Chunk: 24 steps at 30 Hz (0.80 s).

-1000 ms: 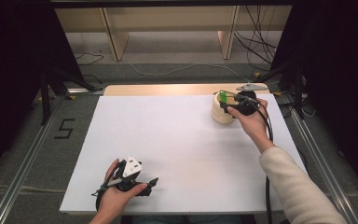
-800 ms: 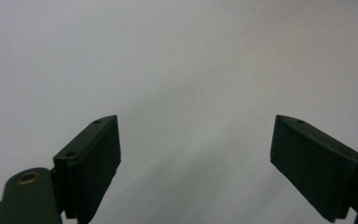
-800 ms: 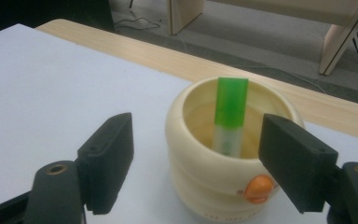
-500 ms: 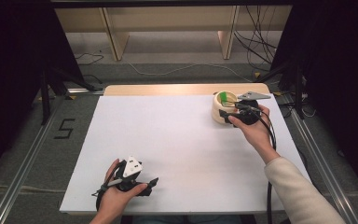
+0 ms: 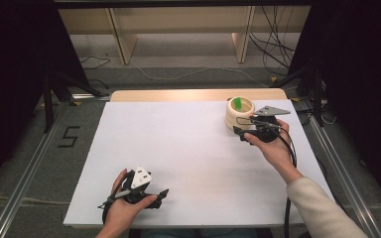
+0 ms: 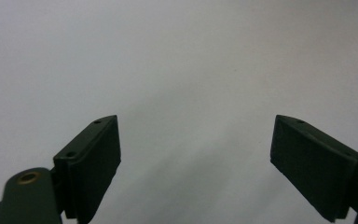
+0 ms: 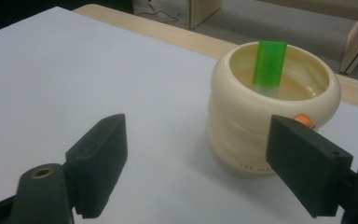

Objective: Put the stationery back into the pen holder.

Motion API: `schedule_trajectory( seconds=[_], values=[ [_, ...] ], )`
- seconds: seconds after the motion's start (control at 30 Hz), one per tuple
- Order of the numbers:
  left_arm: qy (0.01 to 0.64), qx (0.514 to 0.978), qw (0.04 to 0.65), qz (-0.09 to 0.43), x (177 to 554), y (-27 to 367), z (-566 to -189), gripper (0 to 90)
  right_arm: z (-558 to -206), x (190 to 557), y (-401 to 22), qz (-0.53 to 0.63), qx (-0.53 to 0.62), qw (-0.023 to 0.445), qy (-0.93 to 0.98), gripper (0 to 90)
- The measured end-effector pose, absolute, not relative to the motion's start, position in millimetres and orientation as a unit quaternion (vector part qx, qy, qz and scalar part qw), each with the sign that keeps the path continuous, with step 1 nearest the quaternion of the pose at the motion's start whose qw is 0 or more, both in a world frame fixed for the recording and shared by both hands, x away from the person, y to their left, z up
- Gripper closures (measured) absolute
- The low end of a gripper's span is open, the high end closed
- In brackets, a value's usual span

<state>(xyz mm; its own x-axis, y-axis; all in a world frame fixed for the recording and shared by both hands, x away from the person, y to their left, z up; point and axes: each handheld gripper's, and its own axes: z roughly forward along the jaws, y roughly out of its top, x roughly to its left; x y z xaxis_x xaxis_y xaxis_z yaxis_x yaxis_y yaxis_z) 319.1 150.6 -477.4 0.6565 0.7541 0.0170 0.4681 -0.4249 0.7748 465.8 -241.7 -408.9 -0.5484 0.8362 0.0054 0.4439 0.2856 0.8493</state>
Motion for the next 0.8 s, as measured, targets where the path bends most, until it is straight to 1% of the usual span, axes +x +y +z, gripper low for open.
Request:
schedule_trajectory(
  seconds=[0.8],
  values=[
    [0.371,0.825,0.385,0.185,319,150,-478,15.8,-423,430,-251,0.423,0.408,0.210,0.781,20.1]
  ],
)
